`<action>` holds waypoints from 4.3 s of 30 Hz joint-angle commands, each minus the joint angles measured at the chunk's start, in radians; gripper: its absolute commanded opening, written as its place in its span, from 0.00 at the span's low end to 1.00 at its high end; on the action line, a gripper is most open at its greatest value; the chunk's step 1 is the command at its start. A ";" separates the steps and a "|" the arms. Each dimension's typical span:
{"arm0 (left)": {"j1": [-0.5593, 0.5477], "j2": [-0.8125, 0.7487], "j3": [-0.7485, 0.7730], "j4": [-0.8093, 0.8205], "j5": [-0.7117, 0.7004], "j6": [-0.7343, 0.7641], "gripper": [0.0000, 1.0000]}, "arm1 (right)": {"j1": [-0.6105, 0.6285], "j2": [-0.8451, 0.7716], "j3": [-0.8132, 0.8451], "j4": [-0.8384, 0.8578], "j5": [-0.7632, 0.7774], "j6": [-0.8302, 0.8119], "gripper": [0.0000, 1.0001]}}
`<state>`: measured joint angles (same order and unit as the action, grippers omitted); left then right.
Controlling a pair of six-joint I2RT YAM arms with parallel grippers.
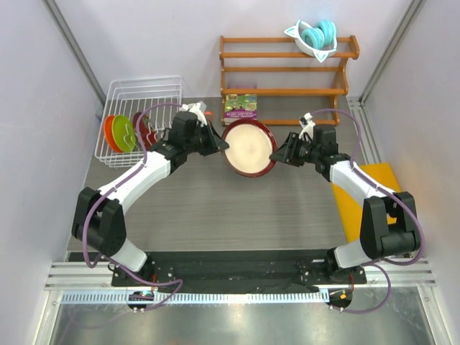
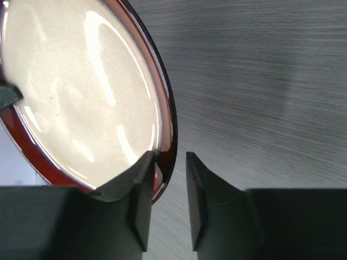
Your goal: Unload the plates from the dish rack
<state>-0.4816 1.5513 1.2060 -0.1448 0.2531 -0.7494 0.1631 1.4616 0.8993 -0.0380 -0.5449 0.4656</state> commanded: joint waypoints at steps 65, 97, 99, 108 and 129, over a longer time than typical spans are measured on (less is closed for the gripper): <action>0.141 -0.208 -0.040 -0.091 -0.836 0.331 0.99 | -0.033 0.177 0.043 -0.260 0.404 -0.028 0.33; 0.532 0.245 0.199 -0.033 -0.617 0.354 0.95 | -0.033 0.045 0.073 -0.309 0.438 -0.070 0.65; 0.549 0.268 0.207 -0.027 -0.568 0.351 0.91 | -0.033 0.048 0.075 -0.306 0.433 -0.071 0.65; 0.563 0.285 0.233 0.004 -0.541 0.349 0.63 | -0.034 0.080 0.078 -0.306 0.425 -0.076 0.64; 0.563 0.300 0.254 -0.013 -0.534 0.375 0.00 | -0.033 0.086 0.075 -0.307 0.385 -0.084 0.64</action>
<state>0.0677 1.8709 1.4490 -0.2138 -0.2951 -0.2756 0.1307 1.5654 0.9409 -0.3492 -0.1375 0.3946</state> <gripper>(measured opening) 0.055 0.641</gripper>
